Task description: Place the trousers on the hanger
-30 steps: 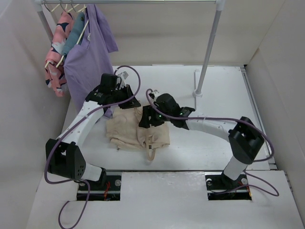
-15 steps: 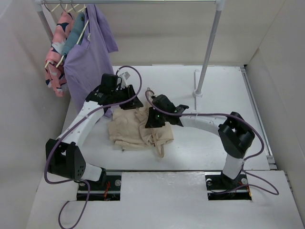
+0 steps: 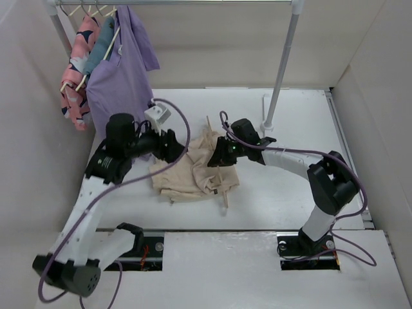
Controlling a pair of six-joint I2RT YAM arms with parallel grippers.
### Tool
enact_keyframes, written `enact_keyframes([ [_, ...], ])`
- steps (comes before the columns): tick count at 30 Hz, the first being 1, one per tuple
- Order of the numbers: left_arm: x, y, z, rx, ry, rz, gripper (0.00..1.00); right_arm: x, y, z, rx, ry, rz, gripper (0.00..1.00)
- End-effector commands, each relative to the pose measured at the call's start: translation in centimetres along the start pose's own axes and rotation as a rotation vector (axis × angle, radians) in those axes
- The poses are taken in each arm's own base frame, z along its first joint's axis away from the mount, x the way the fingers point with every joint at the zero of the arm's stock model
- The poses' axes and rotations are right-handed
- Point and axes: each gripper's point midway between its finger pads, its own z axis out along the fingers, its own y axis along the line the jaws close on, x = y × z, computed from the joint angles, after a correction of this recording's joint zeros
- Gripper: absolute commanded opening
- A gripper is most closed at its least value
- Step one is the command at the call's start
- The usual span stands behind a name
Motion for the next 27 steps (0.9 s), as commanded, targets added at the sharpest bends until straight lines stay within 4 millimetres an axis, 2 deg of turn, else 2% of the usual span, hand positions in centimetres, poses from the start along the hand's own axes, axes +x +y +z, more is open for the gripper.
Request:
enact_keyframes([
  [1, 4.9, -2.2, -0.5, 0.113, 0.062, 0.085, 0.61, -1.4, 3.8, -2.3, -0.16, -0.044, -0.124, 0.0],
  [2, 6.3, -2.5, 0.6, 0.118, 0.107, 0.063, 0.6, -1.3, 3.3, -2.4, -0.159, -0.038, -0.113, 0.0],
  [3, 7.0, -2.3, 1.4, 0.101, 0.157, 0.05, 0.58, -1.2, 3.6, -2.4, -0.183, -0.036, -0.122, 0.0],
  [5, 7.9, -1.0, 4.1, 0.084, 0.225, 0.031, 0.58, -1.5, 2.5, -2.6, -0.183, -0.039, -0.096, 0.0],
  [6, 8.2, -0.3, 5.1, 0.055, 0.246, 0.034, 0.58, -1.3, 2.9, -2.7, -0.208, -0.027, -0.103, 0.0],
  [9, 9.5, 0.9, 7.7, 0.027, 0.327, 0.016, 0.7, -1.6, 2.4, -3.0, -0.215, -0.032, -0.093, 0.0],
  [11, 10.4, 2.2, 8.6, -0.011, 0.359, 0.021, 0.77, -2.0, 3.1, -3.3, -0.238, -0.047, -0.112, 0.0],
  [15, 11.6, 3.6, 10.6, -0.044, 0.364, 0.073, 0.8, -2.2, 2.6, -2.9, -0.245, -0.052, -0.103, 0.0],
  [18, 12.4, 2.9, 11.9, -0.023, 0.383, 0.102, 0.8, -2.1, 2.5, -2.6, -0.256, -0.049, -0.098, 0.0],
  [20, 13.4, 3.2, 12.9, -0.044, 0.418, 0.113, 0.8, -2.0, 2.4, -2.6, -0.257, -0.05, -0.098, 0.0],
  [23, 14.6, 5.1, 13.8, -0.122, 0.455, 0.109, 0.73, -2.0, 2.4, -2.6, -0.257, -0.05, -0.098, 0.0],
  [27, 15.8, 6.8, 13.2, -0.193, 0.475, 0.169, 0.7, -2.1, 2.2, -2.9, -0.254, -0.058, -0.095, 0.0],
])
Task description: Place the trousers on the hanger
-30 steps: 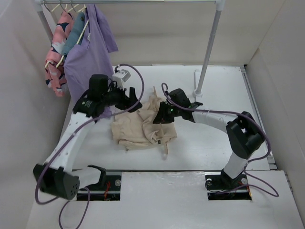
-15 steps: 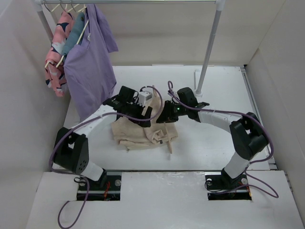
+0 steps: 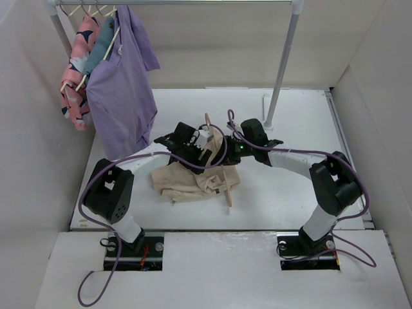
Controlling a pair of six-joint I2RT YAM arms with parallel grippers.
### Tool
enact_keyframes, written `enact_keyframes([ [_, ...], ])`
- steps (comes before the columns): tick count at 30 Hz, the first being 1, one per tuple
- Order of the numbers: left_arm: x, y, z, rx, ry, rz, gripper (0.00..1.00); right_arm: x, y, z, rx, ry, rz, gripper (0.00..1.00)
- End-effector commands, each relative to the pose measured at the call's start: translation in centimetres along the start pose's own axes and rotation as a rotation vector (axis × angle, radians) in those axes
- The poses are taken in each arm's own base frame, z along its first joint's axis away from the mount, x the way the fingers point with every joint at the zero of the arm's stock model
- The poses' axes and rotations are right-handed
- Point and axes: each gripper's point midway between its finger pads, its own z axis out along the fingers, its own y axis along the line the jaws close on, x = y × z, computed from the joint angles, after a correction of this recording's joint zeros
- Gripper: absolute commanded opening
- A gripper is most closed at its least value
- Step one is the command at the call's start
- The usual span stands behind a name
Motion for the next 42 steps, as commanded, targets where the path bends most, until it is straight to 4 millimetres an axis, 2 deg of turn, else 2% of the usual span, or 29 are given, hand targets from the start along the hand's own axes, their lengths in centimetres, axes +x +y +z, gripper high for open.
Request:
enact_keyframes([
  [1, -0.7, 1.8, -0.6, -0.097, -0.039, 0.062, 0.68, -1.8, 2.0, -1.1, -0.077, -0.065, -0.072, 0.0],
  [3, -0.8, 1.9, -0.4, -0.098, -0.049, 0.075, 0.61, -1.8, 2.0, -1.1, -0.077, -0.065, -0.072, 0.0],
  [5, -0.8, 1.3, 0.2, -0.068, -0.048, 0.092, 0.46, -2.1, 1.8, -1.3, -0.074, -0.073, -0.068, 0.0],
  [6, -1.2, 1.2, 0.5, -0.055, -0.05, 0.092, 0.14, -1.8, 1.5, -1.2, -0.069, -0.067, -0.053, 0.0],
  [7, -1.7, 0.8, 0.4, -0.033, -0.063, 0.095, 0.0, -1.8, 1.5, -1.2, -0.069, -0.067, -0.053, 0.0],
  [10, -3.0, -0.2, -0.6, 0.014, -0.084, 0.115, 0.0, -1.9, 1.1, -2.0, -0.062, -0.082, -0.035, 0.0],
  [11, -3.0, -0.3, -1.1, 0.014, -0.084, 0.125, 0.0, -2.1, 1.5, -2.3, -0.068, -0.091, -0.043, 0.0],
  [14, -4.5, 0.4, -4.4, 0.0, -0.125, 0.162, 0.0, -3.3, -0.2, -4.1, -0.041, -0.145, -0.001, 0.0],
  [15, -4.8, 0.4, -5.2, 0.006, -0.132, 0.177, 0.0, -3.9, -1.6, -5.0, -0.011, -0.177, 0.042, 0.0],
  [16, -5.2, 0.4, -6.9, 0.005, -0.144, 0.212, 0.0, -4.4, -1.9, -5.7, 0.0, -0.204, 0.067, 0.0],
  [17, -5.4, 0.4, -7.8, 0.013, -0.152, 0.221, 0.0, -4.6, -2.8, -5.9, 0.021, -0.22, 0.083, 0.0],
  [19, -5.9, -0.4, -9.4, 0.035, -0.173, 0.257, 0.0, -4.8, -3.8, -6.6, 0.043, -0.243, 0.113, 0.0],
  [20, -6.4, -1.1, -10.9, 0.049, -0.196, 0.274, 0.0, -5.0, -4.4, -6.8, 0.062, -0.253, 0.127, 0.0],
  [22, -7.3, -2.5, -12.1, 0.11, -0.225, 0.295, 0.0, -4.8, -5.4, -6.4, 0.091, -0.238, 0.143, 0.0],
  [23, -8.1, -3.2, -13.5, 0.129, -0.25, 0.305, 0.0, -4.5, -6.0, -6.0, 0.101, -0.225, 0.157, 0.0],
  [25, -9.1, -4.3, -14.5, 0.174, -0.282, 0.298, 0.0, -4.2, -6.6, -5.3, 0.121, -0.216, 0.164, 0.0],
  [27, -9.9, -4.6, -15.4, 0.182, -0.303, 0.299, 0.0, -4.4, -6.0, -4.5, 0.129, -0.216, 0.142, 0.0],
  [28, -10.1, -4.7, -15.6, 0.182, -0.31, 0.289, 0.0, -4.1, -6.4, -4.0, 0.151, -0.215, 0.143, 0.0],
  [29, -10.1, -4.8, -15.6, 0.183, -0.309, 0.28, 0.0, -4.1, -5.2, -3.2, 0.133, -0.202, 0.12, 0.0],
  [30, -10.6, -4.8, -15.9, 0.179, -0.326, 0.287, 0.0, -3.5, -5.5, -2.5, 0.147, -0.186, 0.121, 0.0],
  [33, -11.6, -4.9, -16.6, 0.175, -0.355, 0.279, 0.0, -2.6, -4.3, -0.8, 0.149, -0.154, 0.1, 0.0],
  [39, -13.3, -4.3, -17.5, 0.158, -0.392, 0.256, 0.0, -0.9, -6.2, 0.3, 0.214, -0.135, 0.144, 0.0],
  [40, -12.9, -4.3, -17.4, 0.161, -0.377, 0.249, 0.0, -0.4, -7.1, 0.5, 0.235, -0.127, 0.155, 0.0],
  [42, -12.5, -4.1, -17.7, 0.155, -0.369, 0.249, 0.0, -0.5, -7.4, 0.7, 0.244, -0.134, 0.155, 0.0],
])
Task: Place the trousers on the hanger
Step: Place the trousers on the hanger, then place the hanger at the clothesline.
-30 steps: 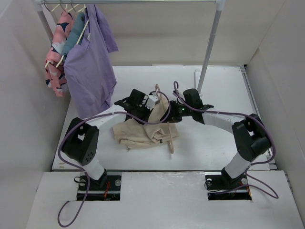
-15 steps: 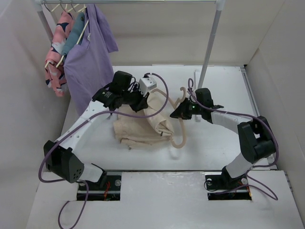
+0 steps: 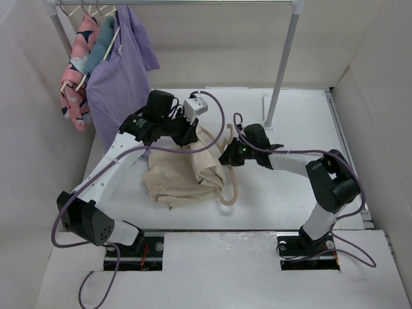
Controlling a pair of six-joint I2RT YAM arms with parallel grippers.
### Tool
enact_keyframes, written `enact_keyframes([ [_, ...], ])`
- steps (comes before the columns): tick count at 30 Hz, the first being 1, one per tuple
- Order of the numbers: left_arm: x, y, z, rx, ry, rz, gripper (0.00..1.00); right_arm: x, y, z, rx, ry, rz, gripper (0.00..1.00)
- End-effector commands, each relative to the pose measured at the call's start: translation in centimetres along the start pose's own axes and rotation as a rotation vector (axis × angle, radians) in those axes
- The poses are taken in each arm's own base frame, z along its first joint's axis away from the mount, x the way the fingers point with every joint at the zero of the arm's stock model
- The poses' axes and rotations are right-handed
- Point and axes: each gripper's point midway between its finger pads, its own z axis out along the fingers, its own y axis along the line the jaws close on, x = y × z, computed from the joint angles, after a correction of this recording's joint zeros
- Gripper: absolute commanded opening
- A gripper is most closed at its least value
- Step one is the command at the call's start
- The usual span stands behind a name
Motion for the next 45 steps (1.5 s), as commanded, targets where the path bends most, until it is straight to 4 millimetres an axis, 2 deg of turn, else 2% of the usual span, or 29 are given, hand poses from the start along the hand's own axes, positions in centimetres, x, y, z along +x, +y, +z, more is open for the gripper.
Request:
enact_keyframes([
  [1, -2.3, -0.6, -1.7, 0.018, -0.067, 0.028, 0.0, 0.0, -3.2, 0.6, 0.106, -0.024, 0.049, 0.0],
  [7, -0.8, -0.6, -3.6, -0.023, -0.035, 0.042, 0.0, -0.5, -5.3, 0.4, 0.146, -0.036, 0.075, 0.0],
  [9, -1.1, -0.7, -4.8, -0.049, -0.04, 0.064, 0.0, 0.0, -6.4, 0.2, 0.166, -0.029, 0.084, 0.0],
  [13, -0.3, 0.9, -6.2, -0.121, -0.004, 0.082, 0.0, -1.1, -6.8, -1.4, 0.194, -0.084, 0.063, 0.0],
  [15, 0.0, 1.5, -6.5, -0.142, 0.007, 0.075, 0.0, -1.0, -7.4, -1.7, 0.228, -0.084, 0.058, 0.0],
  [18, 1.0, 1.2, -6.1, -0.117, 0.03, 0.069, 0.0, -0.7, -7.9, -1.7, 0.248, -0.075, 0.054, 0.0],
  [20, 3.2, 1.1, -5.0, -0.094, 0.083, 0.057, 0.0, -0.5, -7.3, -1.7, 0.237, -0.074, 0.041, 0.0],
  [22, 6.4, 1.5, -4.2, -0.101, 0.172, 0.053, 0.0, -0.7, -7.1, -2.1, 0.237, -0.091, 0.035, 0.0],
  [23, 9.7, 1.4, -3.4, -0.095, 0.246, 0.039, 0.0, -1.4, -6.3, -2.7, 0.225, -0.121, 0.022, 0.0],
  [25, 13.1, 2.3, -3.2, -0.132, 0.338, 0.085, 0.0, -1.7, -5.9, -3.5, 0.242, -0.133, 0.022, 0.0],
  [26, 15.8, 2.4, -2.7, -0.137, 0.388, 0.094, 0.0, -2.2, -5.2, -4.3, 0.241, -0.15, 0.002, 0.0],
  [29, 19.8, 5.0, -3.3, -0.265, 0.499, 0.187, 0.0, -3.5, -4.2, -6.0, 0.283, -0.175, -0.04, 0.0],
  [30, 21.8, 5.7, -2.7, -0.298, 0.525, 0.201, 0.06, -3.9, -3.3, -6.7, 0.273, -0.187, -0.063, 0.0],
  [31, 22.5, 6.2, -2.8, -0.325, 0.549, 0.217, 0.25, -3.9, -2.4, -6.9, 0.262, -0.186, -0.084, 0.0],
  [32, 22.8, 6.2, -2.7, -0.32, 0.553, 0.226, 0.33, -3.9, -2.2, -7.3, 0.266, -0.181, -0.092, 0.0],
  [33, 22.3, 6.1, -2.5, -0.312, 0.535, 0.228, 0.43, -4.4, -0.6, -7.8, 0.241, -0.196, -0.111, 0.0],
  [35, 20.7, 5.8, -2.1, -0.296, 0.476, 0.201, 0.61, -4.3, 0.5, -8.4, 0.225, -0.186, -0.155, 0.0],
  [37, 18.7, 5.6, -2.4, -0.285, 0.436, 0.195, 0.63, -4.1, 2.5, -9.4, 0.202, -0.172, -0.207, 0.0],
  [39, 17.1, 4.9, -2.5, -0.23, 0.391, 0.197, 0.63, -3.9, 3.3, -10.6, 0.203, -0.157, -0.222, 0.0],
  [40, 15.9, 4.5, -3.1, -0.202, 0.374, 0.202, 0.63, -4.7, 5.0, -11.9, 0.179, -0.188, -0.246, 0.0],
  [42, 13.7, 3.0, -3.5, -0.124, 0.296, 0.259, 0.63, -5.3, 6.3, -13.5, 0.178, -0.21, -0.282, 0.0],
  [44, 11.2, 2.3, -4.2, -0.109, 0.218, 0.293, 0.64, -6.4, 8.7, -16.2, 0.169, -0.263, -0.309, 0.0],
  [45, 10.3, 1.8, -4.1, -0.08, 0.183, 0.298, 0.64, -6.5, 9.2, -17.1, 0.176, -0.272, -0.324, 0.0],
])
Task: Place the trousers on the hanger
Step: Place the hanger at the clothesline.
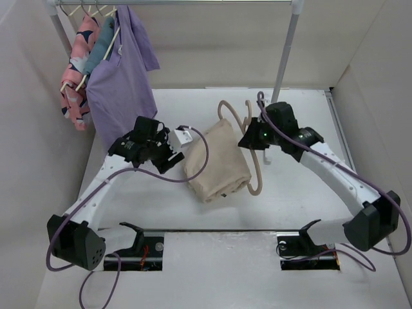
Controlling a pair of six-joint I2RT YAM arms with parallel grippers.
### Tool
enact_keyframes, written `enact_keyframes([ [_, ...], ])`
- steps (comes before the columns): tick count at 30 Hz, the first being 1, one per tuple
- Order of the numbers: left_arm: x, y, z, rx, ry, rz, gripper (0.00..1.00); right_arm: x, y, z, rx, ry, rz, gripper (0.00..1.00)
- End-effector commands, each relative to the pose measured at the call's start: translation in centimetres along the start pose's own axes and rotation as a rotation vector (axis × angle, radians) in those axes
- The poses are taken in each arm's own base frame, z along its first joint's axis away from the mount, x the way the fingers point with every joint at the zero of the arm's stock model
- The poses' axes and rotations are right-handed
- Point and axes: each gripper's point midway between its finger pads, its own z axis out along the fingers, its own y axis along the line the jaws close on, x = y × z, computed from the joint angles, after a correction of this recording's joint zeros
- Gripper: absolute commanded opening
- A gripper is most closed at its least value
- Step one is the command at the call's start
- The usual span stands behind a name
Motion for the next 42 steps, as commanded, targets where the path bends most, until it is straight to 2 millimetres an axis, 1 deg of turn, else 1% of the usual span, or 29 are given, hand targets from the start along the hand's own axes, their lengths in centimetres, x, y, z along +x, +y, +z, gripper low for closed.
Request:
enact_keyframes([
  [1, -4.1, -1.6, -3.0, 0.09, -0.173, 0.053, 0.64, -4.0, 3.2, -5.4, -0.04, -0.127, -0.089, 0.0],
  [2, -5.6, -1.2, -3.7, 0.08, -0.219, 0.056, 0.64, -5.5, 4.5, -7.1, -0.066, -0.174, -0.109, 0.0],
  [4, -7.5, -1.7, -4.5, 0.128, -0.287, 0.041, 0.63, -6.5, 5.4, -8.4, -0.078, -0.199, -0.125, 0.0],
  [5, -8.3, -1.9, -4.7, 0.153, -0.307, 0.005, 0.63, -7.3, 6.2, -9.8, -0.089, -0.218, -0.13, 0.0],
  [6, -10.6, -1.5, -5.7, 0.149, -0.371, 0.015, 0.62, -7.5, 6.8, -10.3, -0.1, -0.223, -0.15, 0.0],
  [8, -13.7, -1.8, -7.2, 0.176, -0.464, 0.011, 0.62, -7.9, 7.2, -10.9, -0.086, -0.234, -0.163, 0.0],
  [9, -16.5, -1.1, -9.2, 0.142, -0.55, 0.007, 0.62, -8.6, 8.0, -11.9, -0.097, -0.258, -0.171, 0.0],
  [10, -18.3, -1.7, -9.8, 0.156, -0.591, 0.024, 0.62, -8.8, 8.1, -12.0, -0.097, -0.258, -0.171, 0.0],
  [11, -19.6, -1.5, -10.3, 0.152, -0.624, 0.031, 0.62, -9.2, 8.0, -12.4, -0.079, -0.275, -0.179, 0.0],
  [12, -20.9, -1.4, -11.0, 0.145, -0.663, 0.038, 0.62, -9.5, 8.7, -13.4, -0.094, -0.285, -0.187, 0.0],
  [13, -23.2, -0.4, -12.4, 0.106, -0.728, 0.059, 0.62, -9.8, 8.7, -13.5, -0.081, -0.293, -0.184, 0.0],
  [15, -25.3, 0.3, -13.0, 0.049, -0.752, 0.09, 0.63, -10.3, 8.4, -13.9, -0.051, -0.303, -0.19, 0.0],
  [16, -27.3, 1.1, -14.8, -0.005, -0.8, 0.136, 0.63, -11.0, 8.9, -14.9, -0.057, -0.332, -0.192, 0.0],
  [17, -28.6, 1.5, -14.0, -0.029, -0.8, 0.184, 0.63, -11.1, 8.9, -14.9, -0.053, -0.329, -0.202, 0.0],
  [18, -29.5, 2.1, -14.2, -0.064, -0.81, 0.199, 0.63, -11.4, 8.9, -15.2, -0.047, -0.343, -0.201, 0.0],
  [20, -32.0, 2.3, -15.2, -0.078, -0.864, 0.264, 0.62, -11.2, 9.3, -15.1, -0.06, -0.334, -0.218, 0.0],
  [21, -33.0, 1.8, -15.4, -0.088, -0.888, 0.347, 0.62, -11.0, 9.5, -15.1, -0.074, -0.326, -0.231, 0.0],
  [22, -33.4, 1.6, -15.7, -0.104, -0.901, 0.394, 0.62, -10.8, 10.5, -15.5, -0.128, -0.328, -0.243, 0.0],
  [23, -33.6, 1.5, -14.6, -0.112, -0.895, 0.44, 0.62, -10.4, 10.5, -15.6, -0.141, -0.32, -0.258, 0.0],
  [25, -34.4, 2.8, -14.5, -0.218, -0.927, 0.517, 0.61, -10.4, 11.3, -17.1, -0.181, -0.348, -0.27, 0.0],
  [26, -34.5, 3.2, -14.0, -0.285, -0.936, 0.622, 0.61, -10.4, 11.5, -17.8, -0.188, -0.361, -0.272, 0.0],
  [27, -34.4, 3.4, -13.2, -0.312, -0.924, 0.682, 0.63, -10.3, 11.3, -17.5, -0.184, -0.353, -0.271, 0.0],
  [30, -34.9, 2.9, -13.4, -0.379, -0.988, 0.818, 0.73, -9.8, 11.6, -18.0, -0.208, -0.348, -0.277, 0.0],
  [31, -35.4, 2.5, -14.3, -0.392, -1.018, 0.845, 0.75, -9.4, 11.4, -17.5, -0.209, -0.33, -0.276, 0.0],
  [32, -35.7, 1.8, -14.3, -0.392, -1.034, 0.861, 0.78, -9.4, 11.8, -17.7, -0.231, -0.333, -0.282, 0.0],
  [33, -35.9, 2.1, -13.8, -0.401, -1.026, 0.865, 0.78, -9.5, 11.9, -17.7, -0.237, -0.344, -0.284, 0.0],
  [34, -36.4, 1.6, -13.7, -0.404, -1.041, 0.883, 0.8, -8.9, 12.2, -17.3, -0.256, -0.325, -0.279, 0.0],
  [38, -37.8, 1.4, -14.0, -0.472, -1.074, 0.921, 0.8, -8.4, 12.6, -16.7, -0.277, -0.307, -0.277, 0.0],
  [42, -38.3, 1.1, -13.4, -0.481, -1.078, 0.948, 0.8, -8.2, 12.8, -16.5, -0.285, -0.301, -0.282, 0.0],
])
